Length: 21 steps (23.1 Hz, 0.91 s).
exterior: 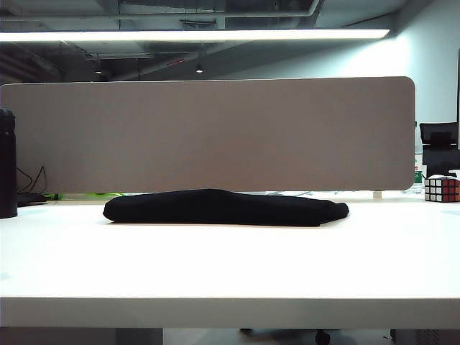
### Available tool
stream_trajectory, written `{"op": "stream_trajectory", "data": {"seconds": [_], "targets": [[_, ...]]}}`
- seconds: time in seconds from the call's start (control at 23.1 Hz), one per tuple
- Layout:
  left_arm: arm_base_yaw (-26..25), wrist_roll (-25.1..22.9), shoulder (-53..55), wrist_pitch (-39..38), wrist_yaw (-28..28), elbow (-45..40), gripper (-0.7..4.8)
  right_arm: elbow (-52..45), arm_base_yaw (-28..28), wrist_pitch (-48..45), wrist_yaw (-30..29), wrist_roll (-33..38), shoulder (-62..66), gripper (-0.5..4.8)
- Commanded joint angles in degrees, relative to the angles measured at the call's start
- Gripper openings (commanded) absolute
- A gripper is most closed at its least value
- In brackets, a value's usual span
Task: Fold the bottom side of the T-shirt horizontally towards the center, about one-third of the way, then fold the sleeve back towards the center, creating a straight line along the edge of the T-shirt, and finally fold the bottom of the T-shirt up towards the top, creating a neat rectangle.
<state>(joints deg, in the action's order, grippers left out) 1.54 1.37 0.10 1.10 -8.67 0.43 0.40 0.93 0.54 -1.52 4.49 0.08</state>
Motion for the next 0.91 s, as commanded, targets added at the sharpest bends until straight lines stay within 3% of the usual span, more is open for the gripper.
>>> {"op": "stream_trajectory", "data": {"seconds": [0.04, 0.91], "targets": [[0.04, -0.92, 0.02, 1.11, 1.11, 0.00, -0.06, -0.35, -0.02, 0.15, 0.28, 0.00, -0.11, -0.03], [0.07, -0.92, 0.02, 1.14, 0.96, 0.00, -0.06, -0.35, 0.00, 1.40, -0.31, 0.00, -0.11, -0.01]]}}
